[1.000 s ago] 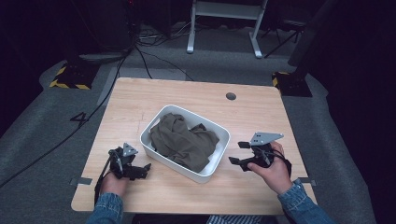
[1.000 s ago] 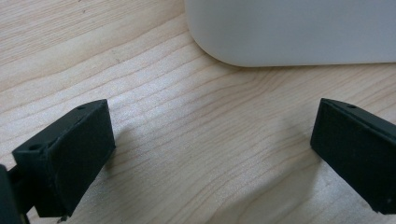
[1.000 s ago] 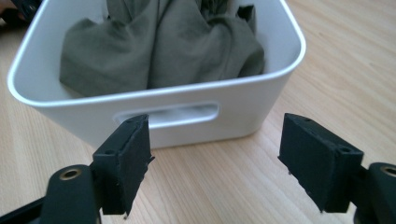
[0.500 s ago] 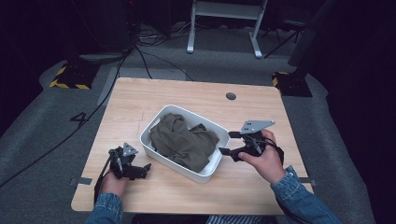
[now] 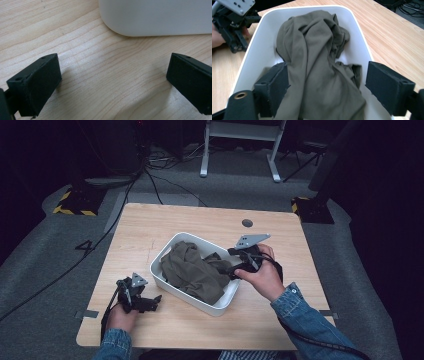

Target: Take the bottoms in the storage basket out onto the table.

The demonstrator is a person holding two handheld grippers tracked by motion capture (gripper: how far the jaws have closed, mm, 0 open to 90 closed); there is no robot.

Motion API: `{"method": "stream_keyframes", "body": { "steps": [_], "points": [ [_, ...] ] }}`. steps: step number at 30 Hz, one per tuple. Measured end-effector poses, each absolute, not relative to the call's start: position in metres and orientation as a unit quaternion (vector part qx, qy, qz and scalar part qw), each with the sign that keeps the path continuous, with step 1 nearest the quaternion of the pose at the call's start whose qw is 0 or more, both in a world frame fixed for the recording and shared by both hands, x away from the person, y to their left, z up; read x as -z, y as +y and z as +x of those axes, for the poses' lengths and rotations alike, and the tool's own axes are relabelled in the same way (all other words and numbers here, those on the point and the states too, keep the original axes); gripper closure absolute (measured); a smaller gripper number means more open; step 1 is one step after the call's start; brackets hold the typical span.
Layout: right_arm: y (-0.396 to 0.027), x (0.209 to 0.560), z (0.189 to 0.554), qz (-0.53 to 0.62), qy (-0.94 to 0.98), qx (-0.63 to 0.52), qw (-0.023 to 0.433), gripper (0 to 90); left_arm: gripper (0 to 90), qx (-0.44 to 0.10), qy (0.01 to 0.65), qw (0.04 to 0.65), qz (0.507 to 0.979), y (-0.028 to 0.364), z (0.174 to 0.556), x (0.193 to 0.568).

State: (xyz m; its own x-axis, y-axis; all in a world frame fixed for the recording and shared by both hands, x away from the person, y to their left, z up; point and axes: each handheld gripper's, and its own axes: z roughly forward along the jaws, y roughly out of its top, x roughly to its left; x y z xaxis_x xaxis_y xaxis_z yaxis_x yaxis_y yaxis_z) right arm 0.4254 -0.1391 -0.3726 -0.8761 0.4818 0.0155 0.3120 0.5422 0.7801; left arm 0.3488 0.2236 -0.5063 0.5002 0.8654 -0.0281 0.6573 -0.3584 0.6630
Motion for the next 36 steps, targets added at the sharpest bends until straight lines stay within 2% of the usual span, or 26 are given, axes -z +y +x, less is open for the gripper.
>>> {"method": "stream_keyframes", "body": {
  "steps": [6, 14, 20, 31, 33, 36],
  "points": [
    [-0.111, 0.377, 0.438, 0.22, 0.881, -0.407, 0.098, 16.0, 0.0, -0.166, 0.473, 0.313, 0.807, 0.223, 0.35, 0.506],
    [-0.078, 0.402, 0.454, 0.222, 0.892, -0.382, 0.099, 15.9, 0.0, -0.165, 0.472, 0.313, 0.807, 0.223, 0.35, 0.506],
    [-0.058, 0.424, 0.465, 0.237, 0.895, -0.371, 0.072, 15.9, 0.0, -0.166, 0.473, 0.313, 0.807, 0.223, 0.35, 0.506],
    [-0.039, 0.471, 0.469, 0.248, 0.912, -0.324, 0.049, 15.5, 0.0, -0.166, 0.473, 0.313, 0.807, 0.223, 0.35, 0.506],
    [-0.037, 0.478, 0.469, 0.249, 0.915, -0.314, 0.048, 16.8, 0.0, -0.166, 0.473, 0.313, 0.807, 0.223, 0.35, 0.506],
    [-0.035, 0.478, 0.471, 0.229, 0.924, -0.302, 0.04, 30.9, 0.0, -0.166, 0.473, 0.313, 0.807, 0.223, 0.35, 0.506]
  ]
}}
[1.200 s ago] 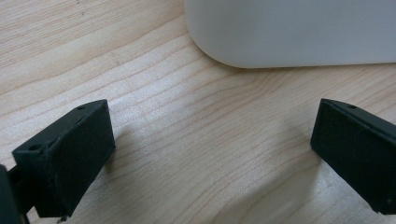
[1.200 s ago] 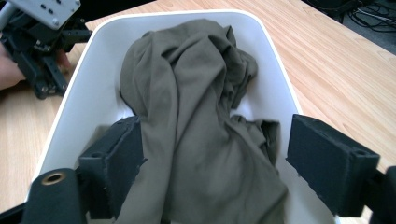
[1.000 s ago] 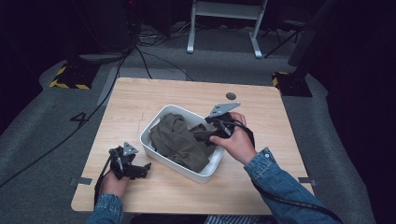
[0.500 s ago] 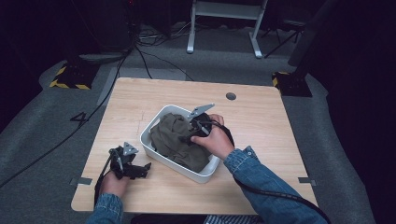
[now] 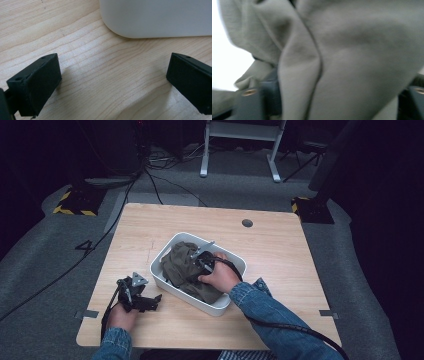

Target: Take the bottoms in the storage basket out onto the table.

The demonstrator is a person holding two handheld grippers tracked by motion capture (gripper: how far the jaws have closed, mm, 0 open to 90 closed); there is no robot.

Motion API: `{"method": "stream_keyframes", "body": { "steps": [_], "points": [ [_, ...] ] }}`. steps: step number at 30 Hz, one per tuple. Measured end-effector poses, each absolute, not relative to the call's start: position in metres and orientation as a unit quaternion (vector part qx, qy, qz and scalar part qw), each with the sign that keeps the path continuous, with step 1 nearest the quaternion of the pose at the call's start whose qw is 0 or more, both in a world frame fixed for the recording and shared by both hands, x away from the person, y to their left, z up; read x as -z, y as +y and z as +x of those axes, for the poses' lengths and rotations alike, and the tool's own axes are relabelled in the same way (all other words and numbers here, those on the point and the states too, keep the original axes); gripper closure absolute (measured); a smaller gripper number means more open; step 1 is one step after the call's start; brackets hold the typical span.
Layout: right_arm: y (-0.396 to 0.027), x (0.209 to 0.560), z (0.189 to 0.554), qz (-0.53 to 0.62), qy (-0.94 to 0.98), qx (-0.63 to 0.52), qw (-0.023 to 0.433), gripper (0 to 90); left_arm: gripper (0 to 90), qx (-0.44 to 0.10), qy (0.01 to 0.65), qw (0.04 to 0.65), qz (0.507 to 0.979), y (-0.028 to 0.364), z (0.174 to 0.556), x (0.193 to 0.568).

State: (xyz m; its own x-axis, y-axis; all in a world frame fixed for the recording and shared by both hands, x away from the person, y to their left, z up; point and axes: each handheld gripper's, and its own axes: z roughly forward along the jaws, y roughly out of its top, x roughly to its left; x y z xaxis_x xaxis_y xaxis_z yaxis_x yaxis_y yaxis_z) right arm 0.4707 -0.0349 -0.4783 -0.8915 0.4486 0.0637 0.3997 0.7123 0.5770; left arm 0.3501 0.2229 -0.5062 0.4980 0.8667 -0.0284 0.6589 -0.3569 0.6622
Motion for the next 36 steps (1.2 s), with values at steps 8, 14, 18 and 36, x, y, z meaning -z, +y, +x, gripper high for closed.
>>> {"method": "stream_keyframes", "body": {
  "steps": [8, 14, 18, 36],
  "points": [
    [-0.033, 0.47, 0.468, 0.216, 0.93, -0.297, 0.011, 66.8, 0.0, -0.166, 0.473, 0.313, 0.807, 0.223, 0.35, 0.506],
    [-0.029, 0.461, 0.459, 0.203, 0.93, -0.303, 0.041, 72.1, 0.0, -0.165, 0.473, 0.313, 0.807, 0.223, 0.35, 0.506],
    [-0.031, 0.452, 0.456, 0.203, 0.922, -0.325, 0.057, 72.5, 0.0, -0.166, 0.472, 0.313, 0.807, 0.223, 0.35, 0.506],
    [-0.057, 0.382, 0.44, 0.187, 0.874, -0.439, 0.095, 72.5, 0.0, -0.167, 0.473, 0.311, 0.807, 0.223, 0.351, 0.506]
  ]
}}
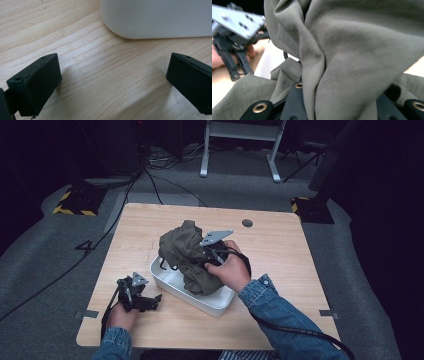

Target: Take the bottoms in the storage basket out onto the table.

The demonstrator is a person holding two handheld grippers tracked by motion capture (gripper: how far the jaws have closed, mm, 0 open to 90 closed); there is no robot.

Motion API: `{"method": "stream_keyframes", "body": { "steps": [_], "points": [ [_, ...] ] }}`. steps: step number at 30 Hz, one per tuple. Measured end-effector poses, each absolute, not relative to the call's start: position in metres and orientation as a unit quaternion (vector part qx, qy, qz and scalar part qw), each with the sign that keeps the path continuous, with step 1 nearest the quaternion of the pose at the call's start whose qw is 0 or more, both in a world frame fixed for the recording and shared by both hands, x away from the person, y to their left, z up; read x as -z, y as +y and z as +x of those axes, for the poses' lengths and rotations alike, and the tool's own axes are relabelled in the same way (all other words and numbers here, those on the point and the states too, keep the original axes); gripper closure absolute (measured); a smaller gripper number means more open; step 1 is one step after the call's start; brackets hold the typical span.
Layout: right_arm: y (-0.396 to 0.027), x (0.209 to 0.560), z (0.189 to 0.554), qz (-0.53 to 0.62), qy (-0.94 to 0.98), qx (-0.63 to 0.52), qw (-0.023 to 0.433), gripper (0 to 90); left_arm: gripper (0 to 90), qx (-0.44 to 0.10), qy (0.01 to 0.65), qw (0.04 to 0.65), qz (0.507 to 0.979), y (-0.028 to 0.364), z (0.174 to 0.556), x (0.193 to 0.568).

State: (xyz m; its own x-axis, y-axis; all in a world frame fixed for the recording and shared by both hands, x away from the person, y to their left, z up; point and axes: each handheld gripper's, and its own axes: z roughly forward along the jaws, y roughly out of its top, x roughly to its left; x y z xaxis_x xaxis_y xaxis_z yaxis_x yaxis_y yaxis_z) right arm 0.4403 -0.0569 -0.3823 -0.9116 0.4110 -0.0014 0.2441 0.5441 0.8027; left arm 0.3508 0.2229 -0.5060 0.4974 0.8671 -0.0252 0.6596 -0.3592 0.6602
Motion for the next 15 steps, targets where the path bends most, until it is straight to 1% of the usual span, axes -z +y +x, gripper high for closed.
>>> {"method": "stream_keyframes", "body": {
  "steps": [6, 15],
  "points": [
    [-0.071, 0.359, 0.435, 0.188, 0.857, -0.468, 0.11, 72.4, 0.0, -0.166, 0.473, 0.313, 0.807, 0.223, 0.352, 0.506],
    [-0.089, 0.341, 0.43, 0.196, 0.846, -0.481, 0.117, 72.2, 0.0, -0.167, 0.473, 0.312, 0.807, 0.223, 0.353, 0.506]
  ]
}}
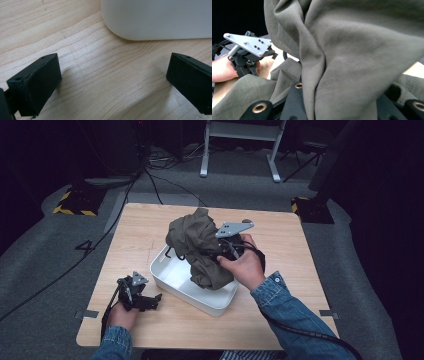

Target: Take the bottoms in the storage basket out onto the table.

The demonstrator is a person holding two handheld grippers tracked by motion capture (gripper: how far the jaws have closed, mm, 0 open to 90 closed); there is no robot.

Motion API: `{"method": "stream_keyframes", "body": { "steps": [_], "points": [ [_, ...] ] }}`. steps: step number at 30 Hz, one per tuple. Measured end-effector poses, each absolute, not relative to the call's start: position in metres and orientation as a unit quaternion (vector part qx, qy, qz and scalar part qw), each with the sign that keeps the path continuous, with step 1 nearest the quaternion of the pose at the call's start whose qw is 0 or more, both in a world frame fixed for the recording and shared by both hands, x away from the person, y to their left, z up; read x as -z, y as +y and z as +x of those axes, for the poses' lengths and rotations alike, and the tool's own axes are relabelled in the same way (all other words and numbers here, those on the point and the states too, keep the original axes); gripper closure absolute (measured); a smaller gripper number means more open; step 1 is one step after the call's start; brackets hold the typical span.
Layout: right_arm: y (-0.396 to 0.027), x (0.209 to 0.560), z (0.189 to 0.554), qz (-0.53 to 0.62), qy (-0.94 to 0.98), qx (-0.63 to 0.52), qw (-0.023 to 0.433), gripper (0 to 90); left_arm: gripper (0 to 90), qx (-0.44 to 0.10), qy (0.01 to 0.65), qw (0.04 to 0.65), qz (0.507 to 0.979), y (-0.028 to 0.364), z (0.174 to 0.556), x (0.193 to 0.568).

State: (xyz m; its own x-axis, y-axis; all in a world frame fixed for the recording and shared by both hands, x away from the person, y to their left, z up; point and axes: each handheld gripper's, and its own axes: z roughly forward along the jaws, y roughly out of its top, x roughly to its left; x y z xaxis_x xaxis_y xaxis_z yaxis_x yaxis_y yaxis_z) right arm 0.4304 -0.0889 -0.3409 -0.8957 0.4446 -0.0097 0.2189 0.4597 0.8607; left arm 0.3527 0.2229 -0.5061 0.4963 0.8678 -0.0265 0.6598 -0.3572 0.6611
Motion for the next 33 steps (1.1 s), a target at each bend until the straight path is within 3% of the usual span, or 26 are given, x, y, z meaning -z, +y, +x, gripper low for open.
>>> {"method": "stream_keyframes", "body": {
  "steps": [33],
  "points": [
    [-0.227, 0.305, 0.449, 0.298, 0.806, -0.467, 0.21, 72.1, 0.0, -0.167, 0.475, 0.312, 0.805, 0.223, 0.353, 0.506]
  ]
}}
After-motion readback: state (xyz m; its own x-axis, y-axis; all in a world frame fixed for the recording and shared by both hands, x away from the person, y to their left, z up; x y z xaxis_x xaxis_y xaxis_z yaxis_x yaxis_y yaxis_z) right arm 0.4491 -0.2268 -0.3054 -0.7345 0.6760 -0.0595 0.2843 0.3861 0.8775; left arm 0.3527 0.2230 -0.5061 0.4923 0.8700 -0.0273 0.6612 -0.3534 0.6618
